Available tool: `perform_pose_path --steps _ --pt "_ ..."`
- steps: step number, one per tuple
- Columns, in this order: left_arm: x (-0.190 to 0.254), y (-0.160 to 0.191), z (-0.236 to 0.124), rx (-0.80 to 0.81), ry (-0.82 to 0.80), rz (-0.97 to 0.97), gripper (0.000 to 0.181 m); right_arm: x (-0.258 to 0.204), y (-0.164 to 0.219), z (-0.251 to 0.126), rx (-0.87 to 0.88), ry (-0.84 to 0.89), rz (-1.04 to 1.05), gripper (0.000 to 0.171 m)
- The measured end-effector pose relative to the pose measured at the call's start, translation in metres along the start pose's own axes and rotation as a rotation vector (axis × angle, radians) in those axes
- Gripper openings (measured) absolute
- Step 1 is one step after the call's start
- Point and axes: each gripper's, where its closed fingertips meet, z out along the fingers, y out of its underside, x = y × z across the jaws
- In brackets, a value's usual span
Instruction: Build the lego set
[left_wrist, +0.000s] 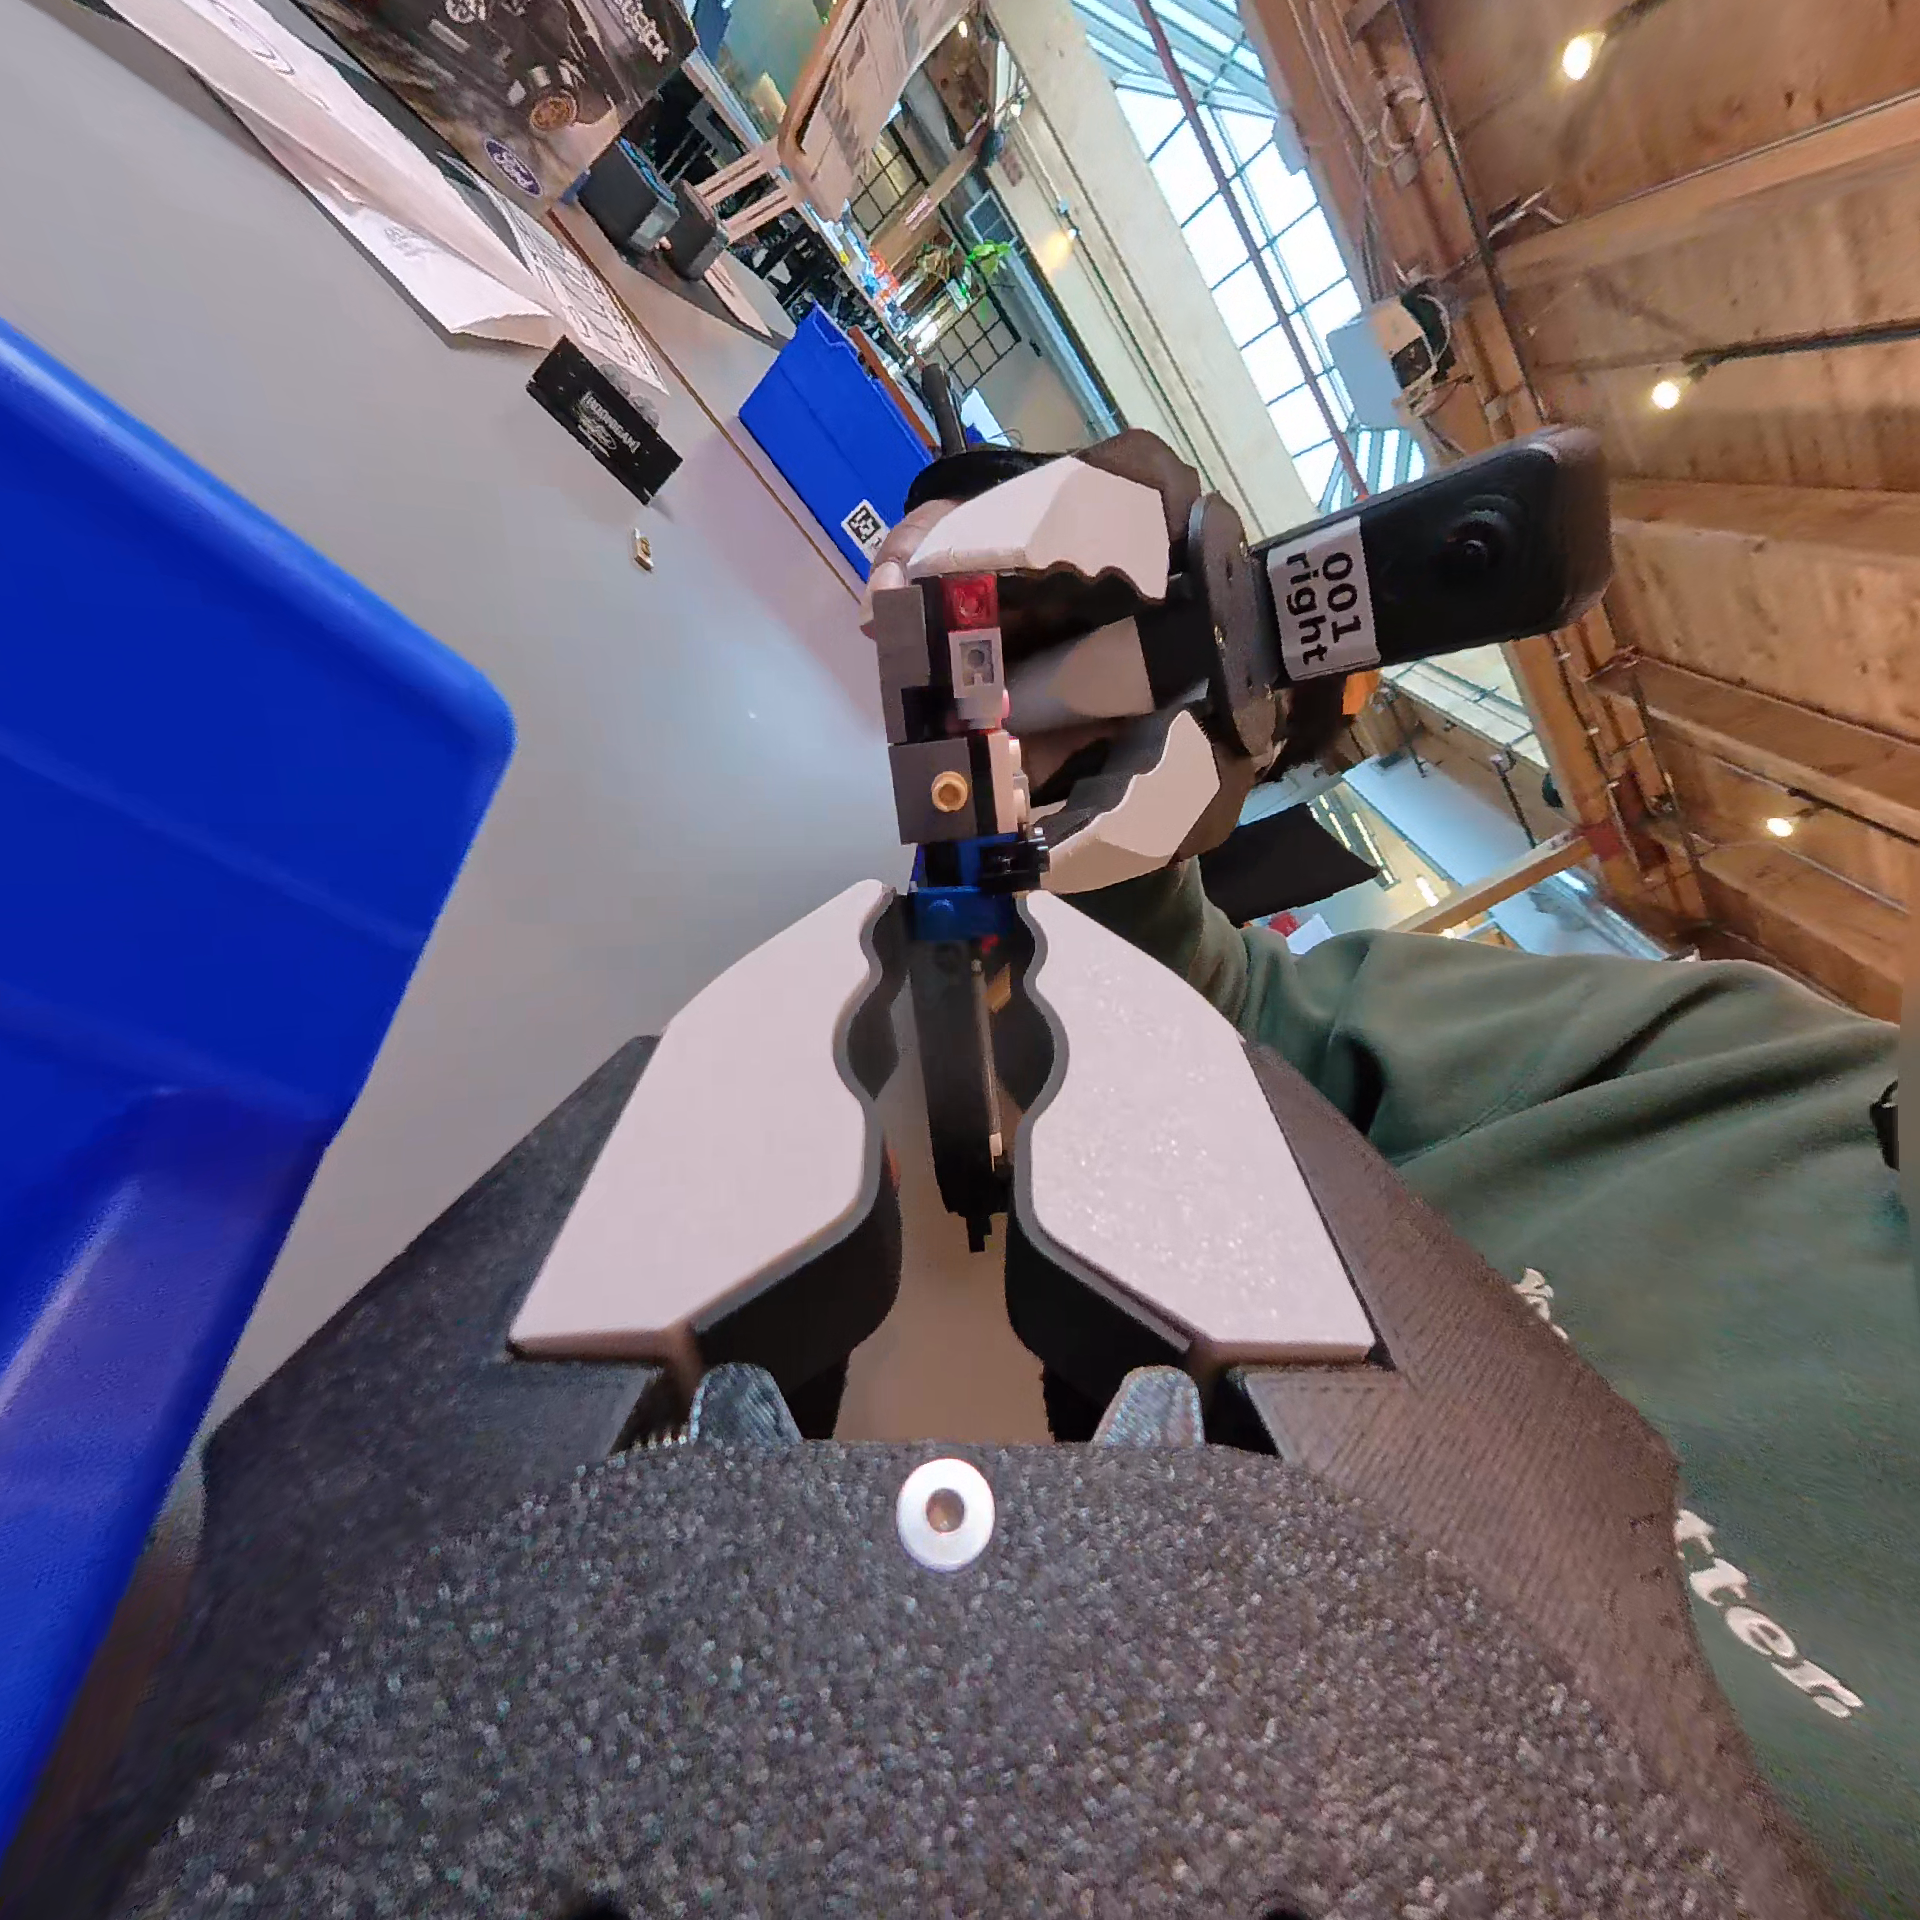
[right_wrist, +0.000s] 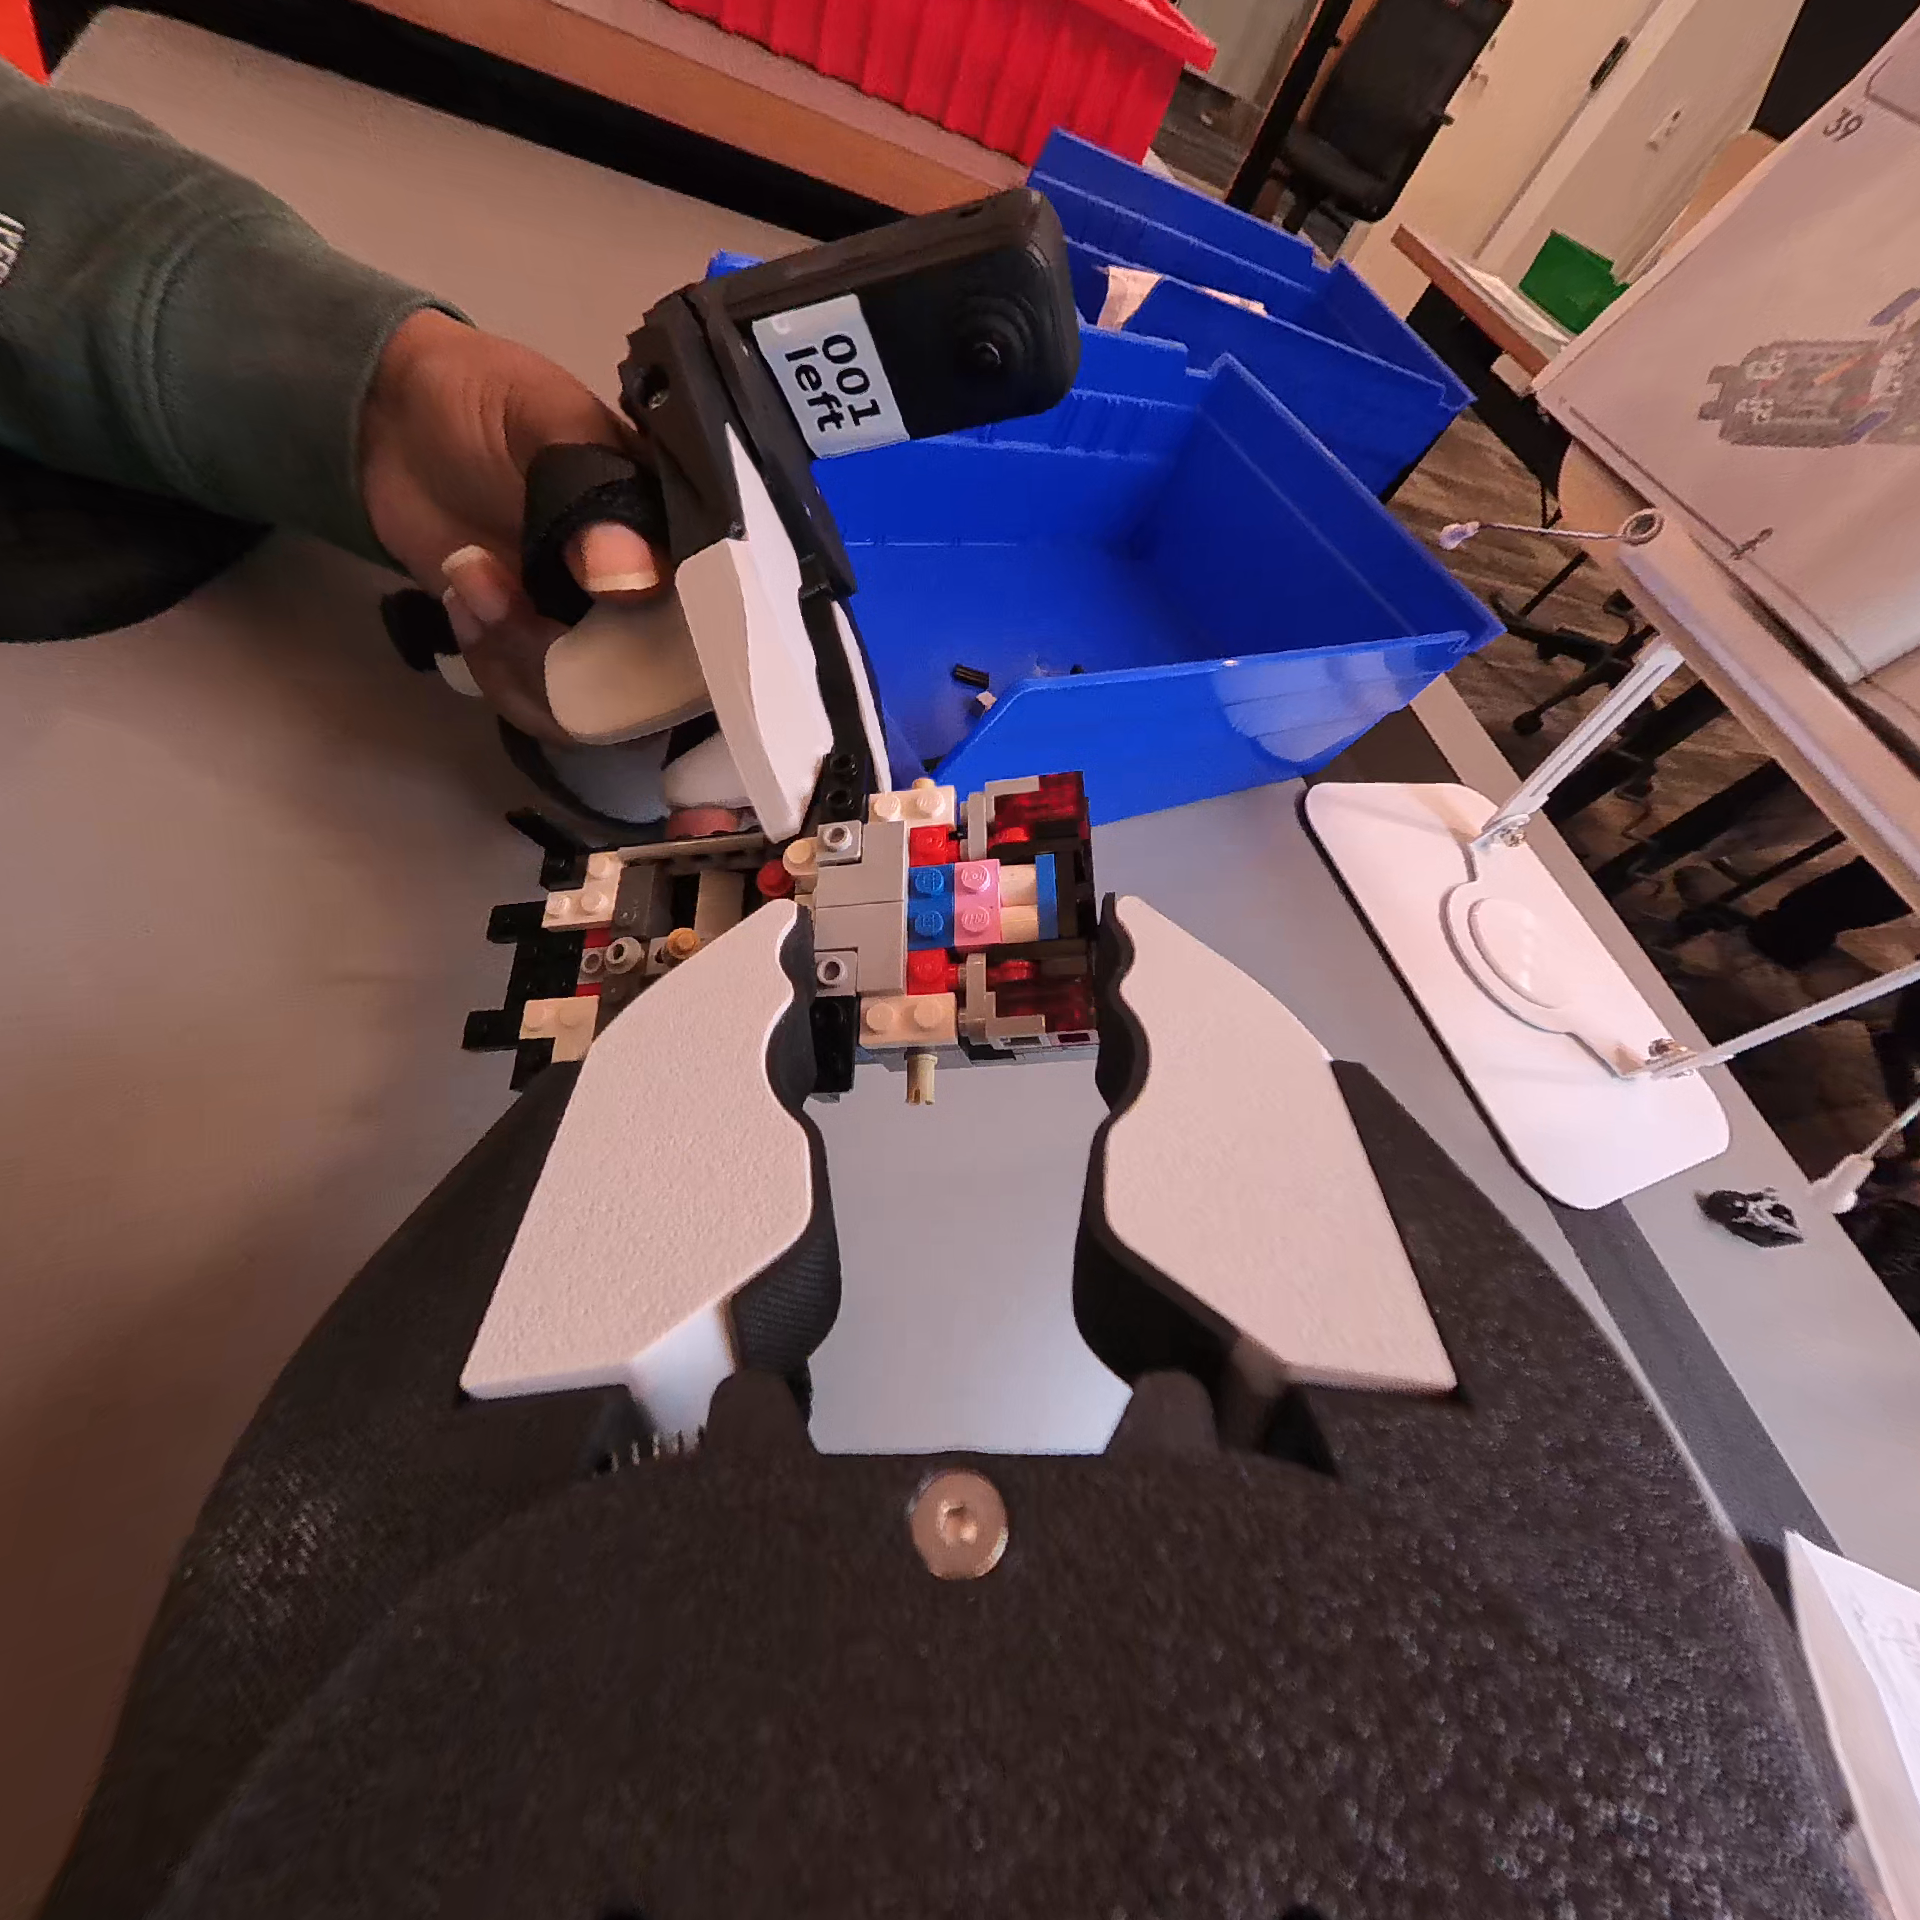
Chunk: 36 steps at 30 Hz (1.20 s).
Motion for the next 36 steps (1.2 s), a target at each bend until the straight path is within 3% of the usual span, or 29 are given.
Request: perform_pose_path --steps 12,17,23,26,30,31,32,34,36 --pt "0.020 -0.007 0.000 0.072 0.168 -0.112 0.018 0.001 -0.017 -0.011 0.119 -0.016 0.006 0.051" --pt "0.014 -0.004 0.000 0.050 0.129 -0.087 0.017 0.000 -0.010 -0.007 0.091 -0.025 0.011 0.051" --pt "0.011 0.000 0.002 0.002 0.009 0.116 0.020 -0.001 -0.006 -0.007 0.105 -0.048 0.026 0.051" --pt "0.018 0.003 0.005 -0.026 -0.017 0.242 0.034 0.002 -0.006 -0.012 0.161 -0.084 0.095 0.051" --pt "0.021 0.007 0.007 -0.043 -0.033 0.294 0.034 0.006 -0.009 -0.018 0.236 -0.129 0.176 0.051" --pt "0.024 0.006 0.007 -0.038 -0.018 0.290 0.034 0.006 -0.010 -0.019 0.254 -0.142 0.192 0.047" --pt "0.027 0.006 0.007 -0.036 -0.001 0.289 0.029 0.009 -0.013 -0.023 0.293 -0.138 0.208 0.022" --pt "0.034 0.005 0.008 -0.018 0.019 0.313 0.030 0.010 -0.017 -0.027 0.344 -0.170 0.265 0.019" --pt "0.030 0.008 0.010 -0.049 -0.024 0.341 0.027 0.008 -0.004 -0.021 0.259 -0.184 0.274 0.021"
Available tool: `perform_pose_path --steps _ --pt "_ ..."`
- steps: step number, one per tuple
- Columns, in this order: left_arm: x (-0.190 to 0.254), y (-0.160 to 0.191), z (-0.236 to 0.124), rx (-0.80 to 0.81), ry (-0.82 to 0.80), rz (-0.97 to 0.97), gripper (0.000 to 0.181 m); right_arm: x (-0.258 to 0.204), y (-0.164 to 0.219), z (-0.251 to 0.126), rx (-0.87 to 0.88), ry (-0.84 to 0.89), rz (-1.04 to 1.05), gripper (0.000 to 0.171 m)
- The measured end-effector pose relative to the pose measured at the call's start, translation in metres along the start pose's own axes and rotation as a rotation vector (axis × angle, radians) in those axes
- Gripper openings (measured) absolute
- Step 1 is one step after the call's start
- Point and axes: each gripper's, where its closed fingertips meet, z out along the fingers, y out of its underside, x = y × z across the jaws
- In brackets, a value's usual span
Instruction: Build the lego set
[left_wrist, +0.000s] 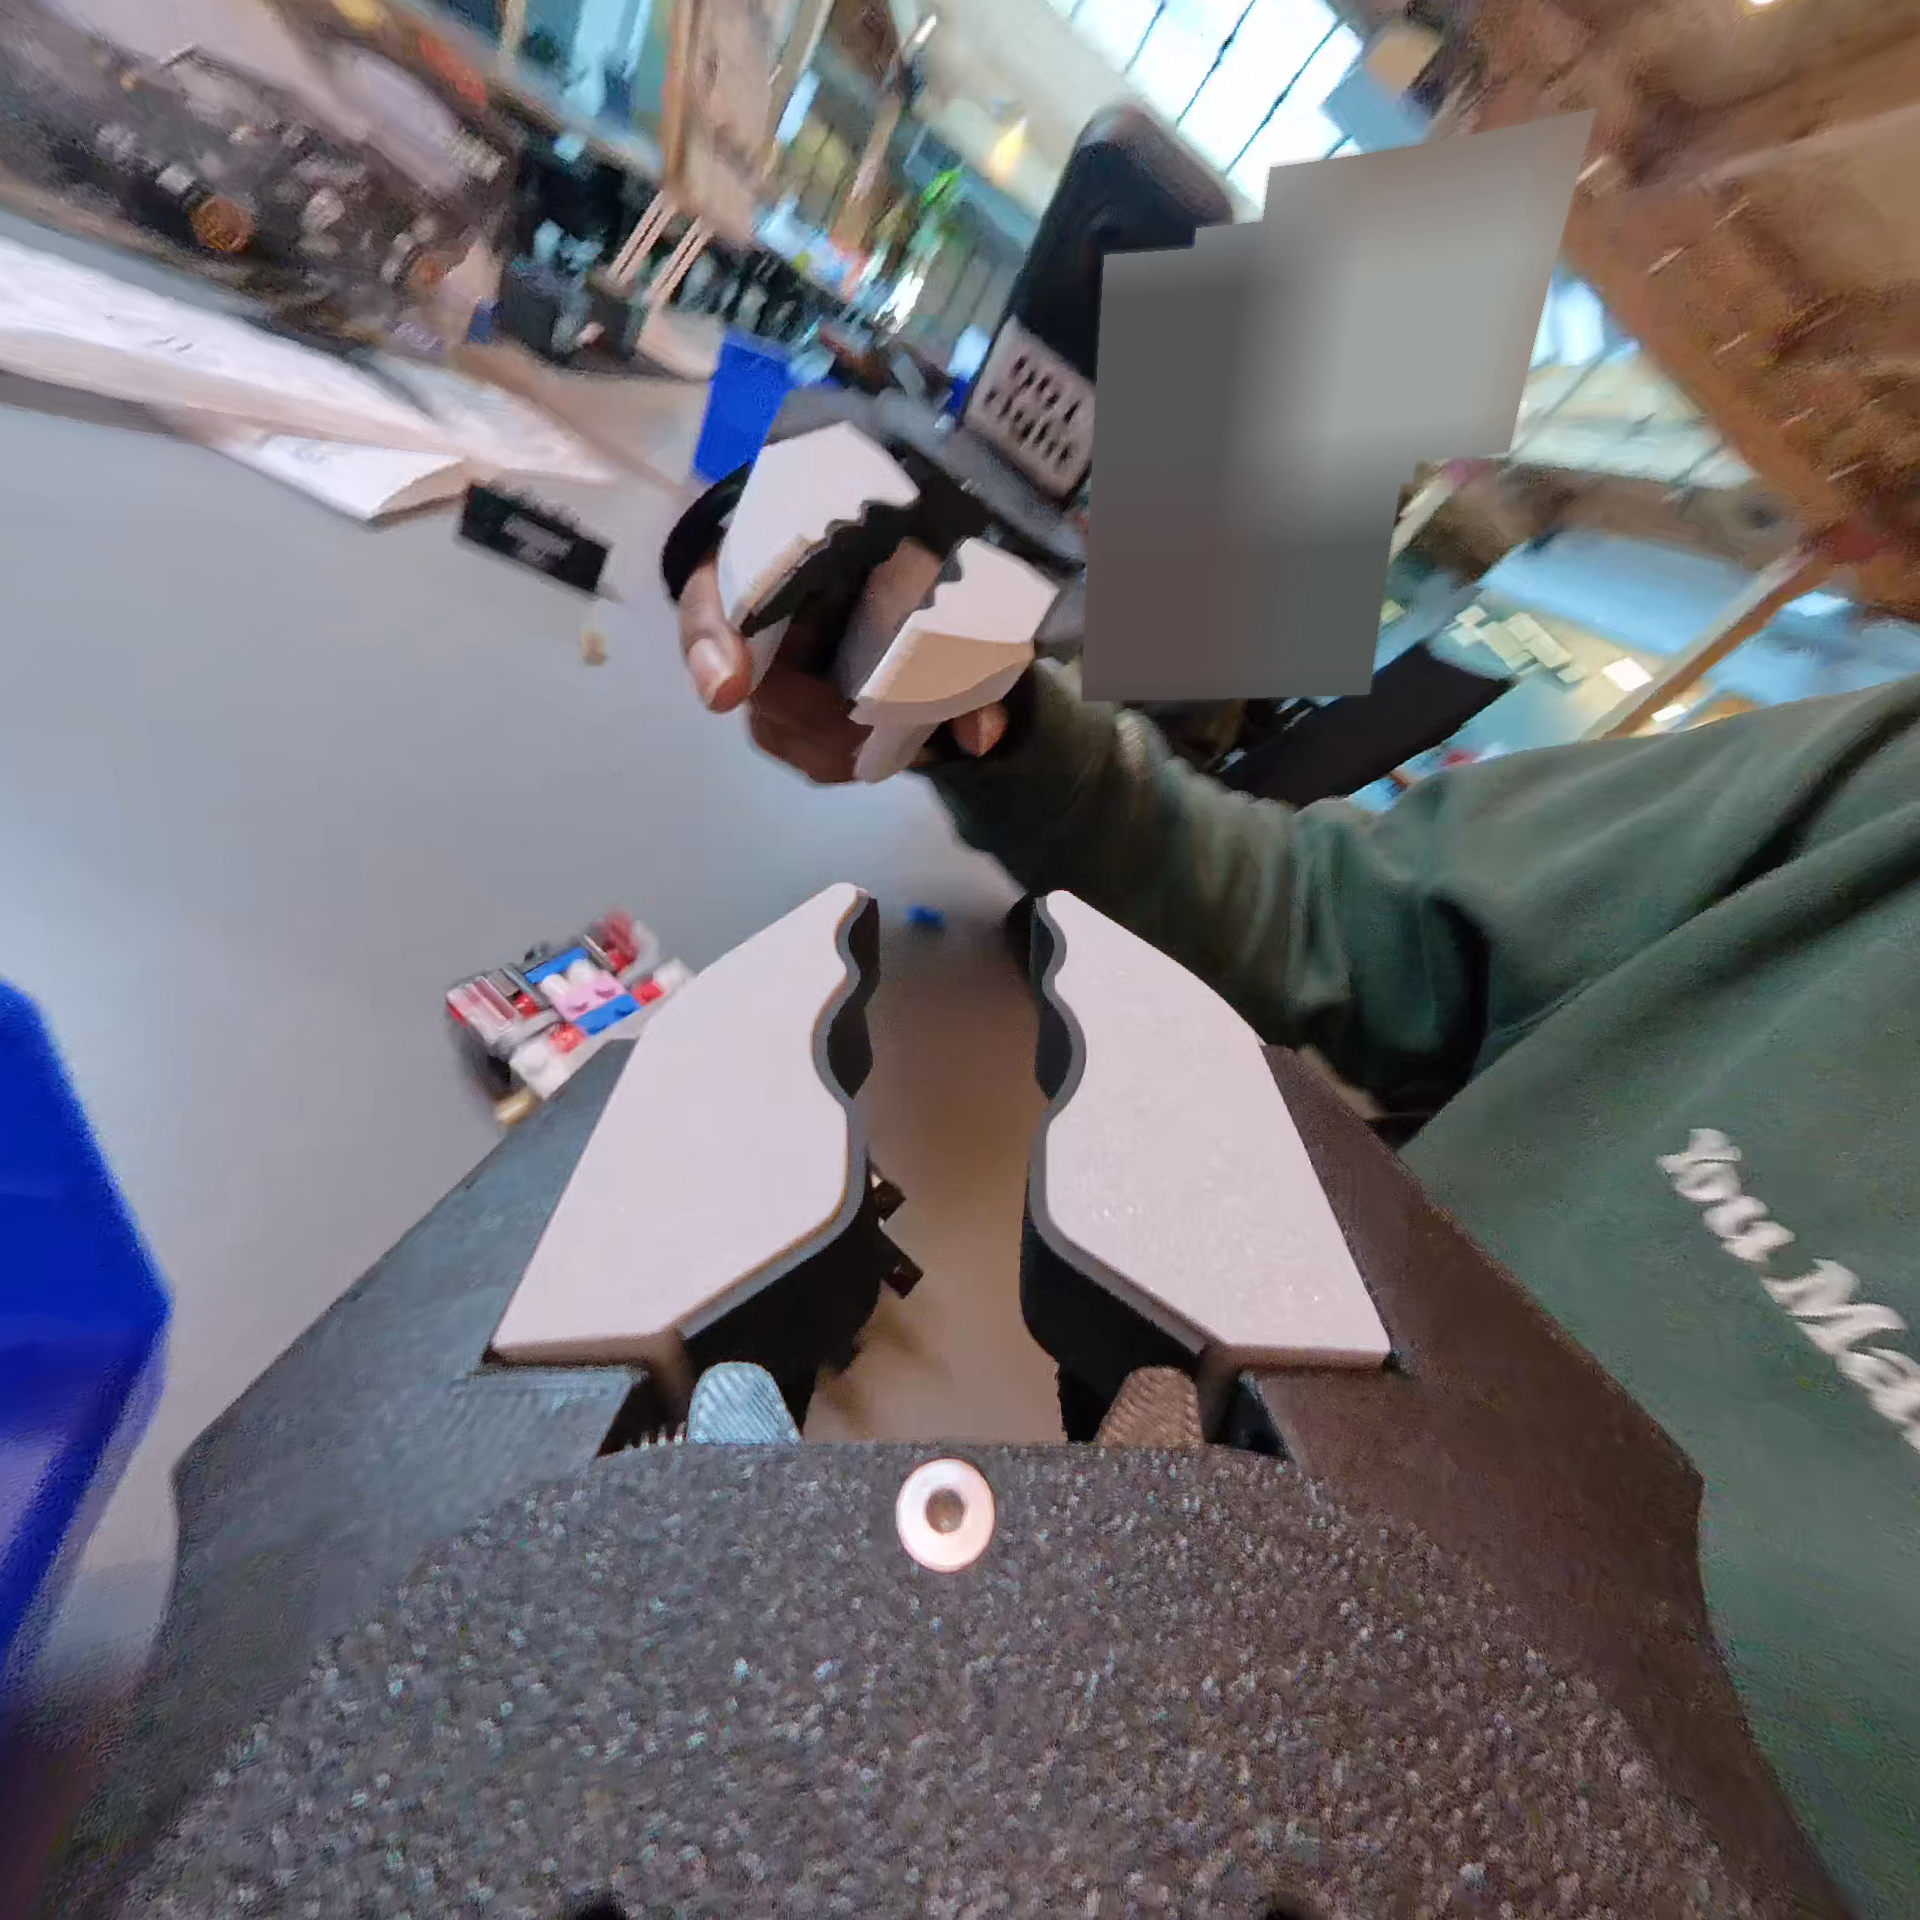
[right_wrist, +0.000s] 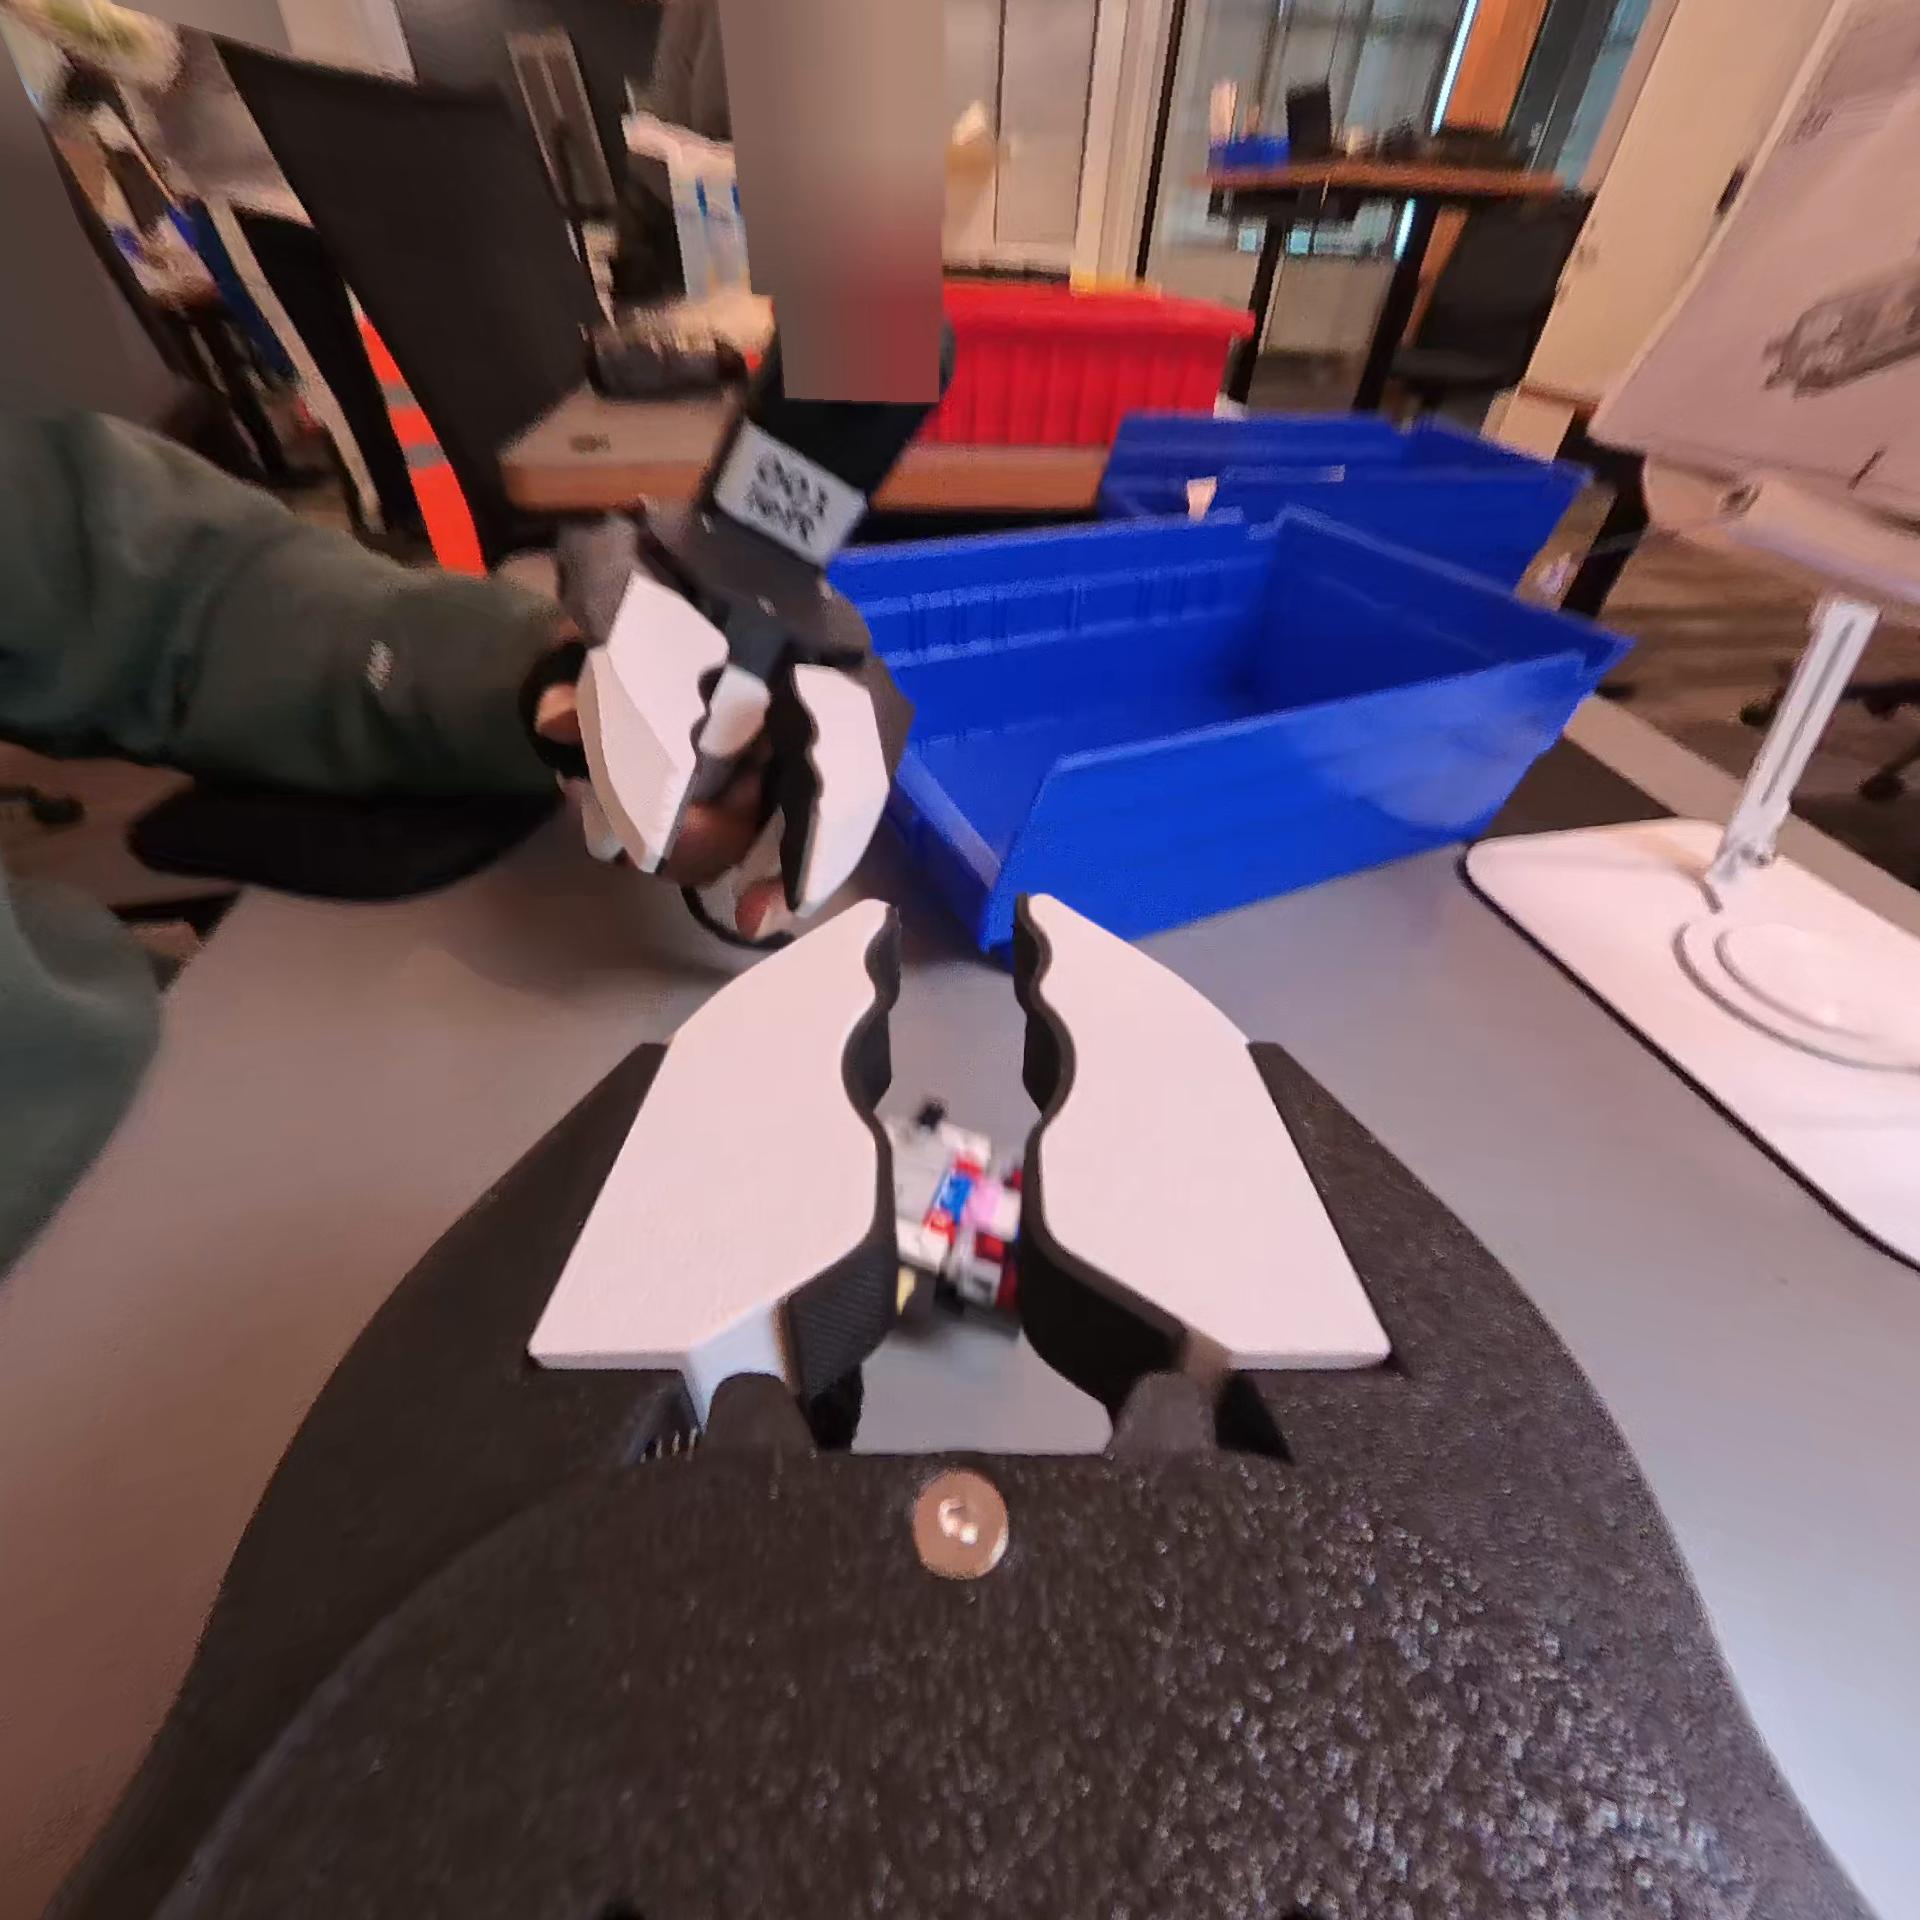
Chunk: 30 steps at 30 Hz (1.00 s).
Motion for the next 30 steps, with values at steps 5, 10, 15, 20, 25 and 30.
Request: perform_pose_path --steps 5,10,15,20,25,30 --pt "-0.025 0.014 -0.003 -0.082 -0.132 0.000 0.021 0.004 0.027 0.007 -0.140 0.018 -0.011 0.020" --pt "-0.054 0.022 -0.013 -0.156 -0.302 0.038 0.019 0.010 0.059 0.010 -0.350 0.060 0.007 0.037" --pt "-0.073 0.043 -0.026 -0.320 -0.408 0.067 0.017 0.002 0.090 0.022 -0.559 0.062 0.067 0.065" --pt "-0.079 0.057 -0.030 -0.412 -0.429 0.073 0.016 0.006 0.112 0.036 -0.657 0.107 0.168 0.070" --pt "-0.078 0.062 -0.028 -0.438 -0.417 0.105 0.016 0.002 0.117 0.040 -0.664 0.038 0.207 0.058" --pt "-0.067 0.065 -0.023 -0.446 -0.327 0.112 0.021 -0.005 0.100 0.033 -0.478 -0.087 0.174 0.053"
